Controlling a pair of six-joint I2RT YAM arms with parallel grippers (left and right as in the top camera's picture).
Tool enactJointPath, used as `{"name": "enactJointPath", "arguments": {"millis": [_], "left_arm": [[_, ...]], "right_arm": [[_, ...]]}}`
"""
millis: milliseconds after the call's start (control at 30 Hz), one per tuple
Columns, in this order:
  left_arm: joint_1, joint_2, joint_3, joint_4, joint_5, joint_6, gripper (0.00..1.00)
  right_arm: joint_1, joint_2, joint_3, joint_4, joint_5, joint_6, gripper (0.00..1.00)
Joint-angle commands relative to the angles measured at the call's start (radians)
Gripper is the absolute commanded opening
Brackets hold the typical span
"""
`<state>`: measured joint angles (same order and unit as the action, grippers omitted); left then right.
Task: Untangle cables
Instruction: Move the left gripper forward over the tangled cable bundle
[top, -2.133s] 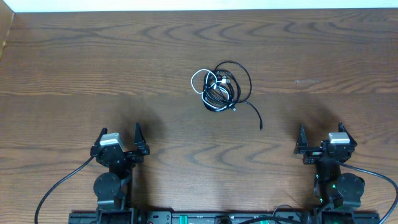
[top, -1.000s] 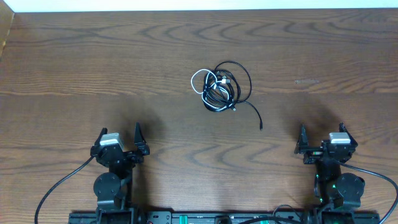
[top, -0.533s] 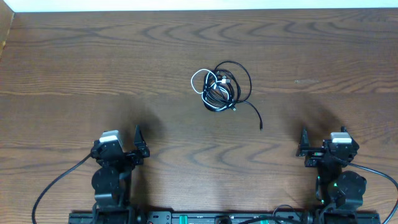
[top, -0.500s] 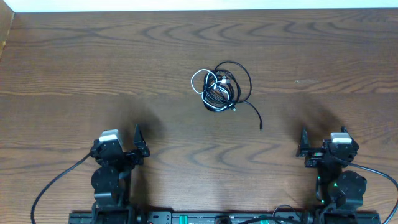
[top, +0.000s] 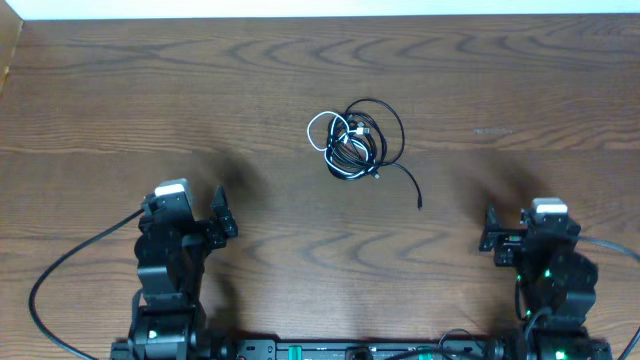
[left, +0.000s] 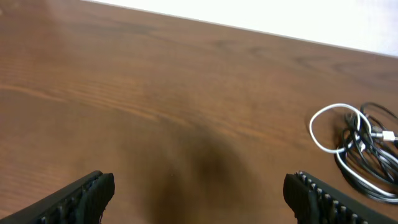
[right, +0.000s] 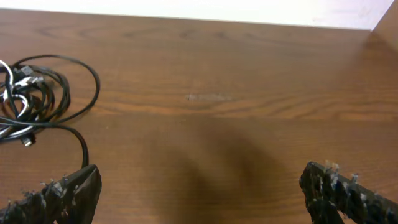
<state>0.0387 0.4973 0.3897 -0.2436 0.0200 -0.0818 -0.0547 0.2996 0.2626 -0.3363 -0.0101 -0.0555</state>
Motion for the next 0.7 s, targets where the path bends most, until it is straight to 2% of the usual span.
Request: {"name": "enactJointPath", "arguments": {"millis": [0, 400, 533, 667], "left_arm": [[0.001, 0.049, 0.067, -0.046, 0.007, -0.008, 0.93], [0.001, 0.207, 0.337, -0.417, 0.057, -0.009, 0.93], [0.001, 0.255, 0.417, -0.553, 0.083, -0.009, 0.93], [0.001, 0.261, 0.434, -0.615, 0.157, -0.01, 0.93]], "right_arm": [[0.006, 0.119, 0.097, -0.016, 0.003, -0.001, 0.99], [0.006, 0.554, 0.428, -0.302, -0.039, -0.002, 0.99], [0.006, 0.637, 0.512, -0.372, -0.052, -0.002, 0.99], [0.006, 0.663, 0.531, -0.38, -0.097, -0.001, 0.99]]}}
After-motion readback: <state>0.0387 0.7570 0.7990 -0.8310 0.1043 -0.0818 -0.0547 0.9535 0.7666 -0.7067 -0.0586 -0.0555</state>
